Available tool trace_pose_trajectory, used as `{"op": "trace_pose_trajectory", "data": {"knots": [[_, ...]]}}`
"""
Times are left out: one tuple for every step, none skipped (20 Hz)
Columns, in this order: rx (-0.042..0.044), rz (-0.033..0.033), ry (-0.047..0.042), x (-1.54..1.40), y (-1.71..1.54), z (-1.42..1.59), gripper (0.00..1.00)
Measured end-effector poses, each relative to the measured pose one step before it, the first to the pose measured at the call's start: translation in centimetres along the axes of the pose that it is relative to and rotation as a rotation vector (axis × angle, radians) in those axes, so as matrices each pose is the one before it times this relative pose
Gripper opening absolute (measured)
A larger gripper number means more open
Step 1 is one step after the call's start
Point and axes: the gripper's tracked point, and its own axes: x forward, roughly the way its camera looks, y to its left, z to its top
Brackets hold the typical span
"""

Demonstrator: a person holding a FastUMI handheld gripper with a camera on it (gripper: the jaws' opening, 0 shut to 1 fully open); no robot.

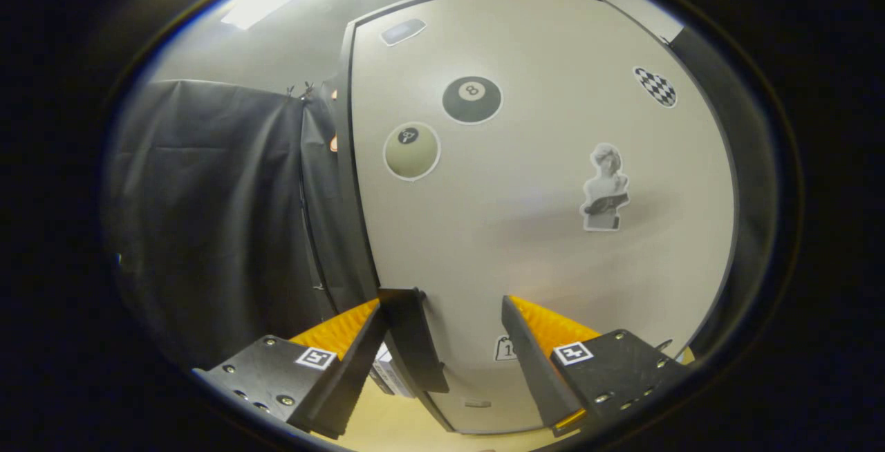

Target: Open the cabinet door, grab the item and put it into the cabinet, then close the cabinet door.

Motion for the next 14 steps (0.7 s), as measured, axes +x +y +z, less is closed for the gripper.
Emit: {"op": "trace_pose_trajectory", "data": {"knots": [[-0.00111,0.00310,0.00100,-0.076,0.003,-0.019,0.98],[-0.00189,0.00414,0.00152,-0.077,0.062,0.017,0.99],[-0.00393,0.00374,-0.00072,-0.260,0.122,0.030,0.99],[-0.00522,0.00033,-0.00193,-0.198,-0.027,0.097,0.99],[-0.00913,-0.00904,-0.01100,-0.490,-0.419,0.326,1.00],[-0.01036,-0.01561,-0.01730,-0.645,-0.589,0.563,1.00],[-0.00600,-0.01591,-0.01827,-0.749,-0.668,0.682,1.00],[-0.00068,-0.01983,-0.01681,-0.587,-0.954,0.784,1.00],[-0.00047,-0.02250,-0.01691,-0.771,-1.213,0.826,1.00],[-0.00465,-0.02787,-0.02184,-0.776,-1.466,1.023,1.00],[-0.01248,-0.03431,-0.02175,-0.608,-1.708,0.986,1.00],[-0.01885,-0.03538,-0.02410,-0.705,-1.930,1.035,1.00],[-0.02300,-0.03931,-0.01921,-0.687,-1.982,0.884,1.00],[-0.02194,-0.04083,-0.01244,-0.645,-2.117,0.653,1.00]]}}
